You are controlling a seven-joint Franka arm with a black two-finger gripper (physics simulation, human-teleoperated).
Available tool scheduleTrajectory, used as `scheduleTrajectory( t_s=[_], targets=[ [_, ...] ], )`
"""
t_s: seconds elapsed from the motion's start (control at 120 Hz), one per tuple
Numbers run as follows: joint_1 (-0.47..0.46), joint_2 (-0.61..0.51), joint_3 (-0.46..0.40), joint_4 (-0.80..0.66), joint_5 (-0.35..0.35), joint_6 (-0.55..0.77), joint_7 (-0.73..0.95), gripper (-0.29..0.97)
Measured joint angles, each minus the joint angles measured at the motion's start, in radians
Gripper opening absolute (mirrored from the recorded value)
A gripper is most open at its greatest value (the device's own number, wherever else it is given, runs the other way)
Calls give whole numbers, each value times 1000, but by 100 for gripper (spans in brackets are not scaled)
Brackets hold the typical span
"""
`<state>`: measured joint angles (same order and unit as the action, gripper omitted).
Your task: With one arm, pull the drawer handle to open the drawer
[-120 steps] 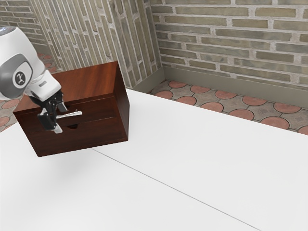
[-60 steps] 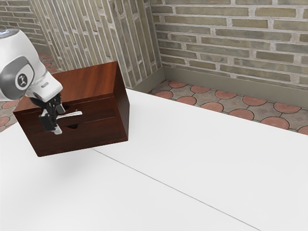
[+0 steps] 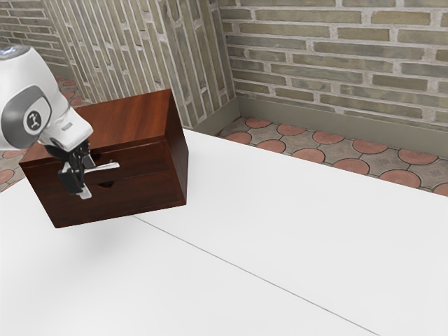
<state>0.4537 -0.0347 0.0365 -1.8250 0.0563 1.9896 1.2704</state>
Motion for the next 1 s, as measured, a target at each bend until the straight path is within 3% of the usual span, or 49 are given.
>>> scheduleTrajectory(
  t_s=[1.0],
  targets=[
    [12, -174, -3, -203, -1, 43, -17, 66]
  ],
)
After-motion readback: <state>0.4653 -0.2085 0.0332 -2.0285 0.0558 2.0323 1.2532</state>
